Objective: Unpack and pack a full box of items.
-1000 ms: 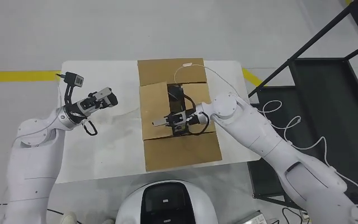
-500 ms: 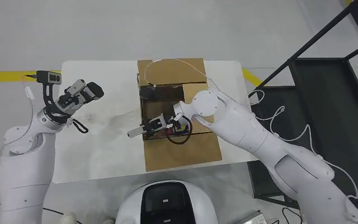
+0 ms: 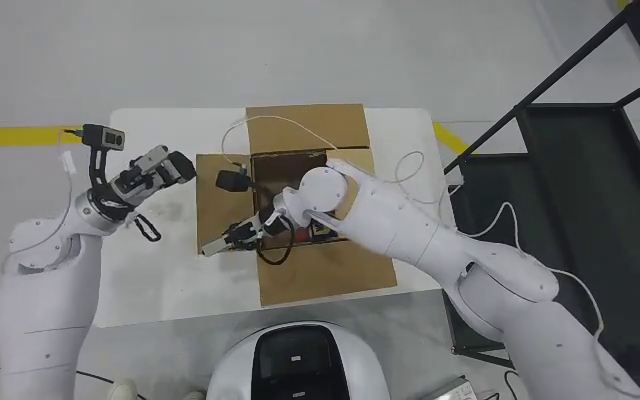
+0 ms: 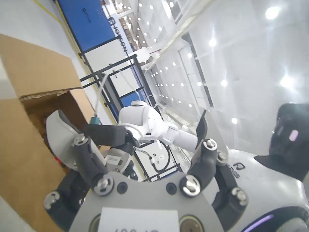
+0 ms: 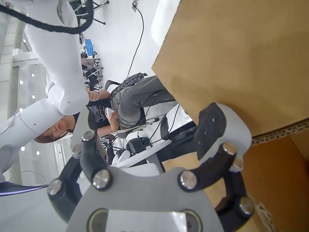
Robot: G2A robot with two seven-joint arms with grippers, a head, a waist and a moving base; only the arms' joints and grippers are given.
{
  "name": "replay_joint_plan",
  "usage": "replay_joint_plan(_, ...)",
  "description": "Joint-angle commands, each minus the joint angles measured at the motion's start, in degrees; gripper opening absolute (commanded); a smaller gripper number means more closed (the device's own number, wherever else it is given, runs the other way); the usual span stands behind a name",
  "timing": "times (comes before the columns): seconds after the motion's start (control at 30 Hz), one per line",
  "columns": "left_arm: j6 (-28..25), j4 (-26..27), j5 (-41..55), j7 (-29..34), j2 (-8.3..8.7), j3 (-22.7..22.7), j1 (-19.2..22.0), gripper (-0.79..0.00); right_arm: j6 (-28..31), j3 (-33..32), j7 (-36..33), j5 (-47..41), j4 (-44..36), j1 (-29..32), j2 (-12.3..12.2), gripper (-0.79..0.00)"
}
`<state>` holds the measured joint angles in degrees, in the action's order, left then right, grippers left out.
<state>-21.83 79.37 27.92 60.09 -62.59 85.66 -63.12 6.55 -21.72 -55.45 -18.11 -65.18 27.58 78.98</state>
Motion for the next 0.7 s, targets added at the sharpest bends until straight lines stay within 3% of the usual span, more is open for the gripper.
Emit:
replay_joint_plan(0.0, 1.33, -2.07, -2.29, -3.02, -0.32, -2.22, 1.07, 0.000, -0.18, -1.03, 0.01, 0.03, -0.21, 0.42, -0.29, 0.000)
replay_joint_plan(0.13, 2.23, -6.70, -3.37, -5.66, -0.68, -4.17, 2.93, 0.000, 0.41, -4.74, -0.67, 0.93, -2.19, 2.63, -2.34, 0.000)
replay_joint_plan(0.27, 2.30, -9.28, -3.74, -6.77, -0.79, -4.81, 3.89, 0.000, 0.28, -10.91, -1.55, 2.94, -7.05, 6.57, -5.92, 0.000)
replay_joint_plan(0.47, 2.35, -10.35, -5.58, -6.91, -0.67, -5.34, 4.17, 0.000, -1.77, -24.57, -2.34, 7.29, -19.63, 16.72, -12.23, 0.000)
replay_joint_plan(0.67, 2.88, -11.18, -8.88, -8.04, -0.60, -6.36, 4.15, 0.000, -3.15, -36.16, -2.96, 9.63, -30.09, 26.86, -16.10, 0.000)
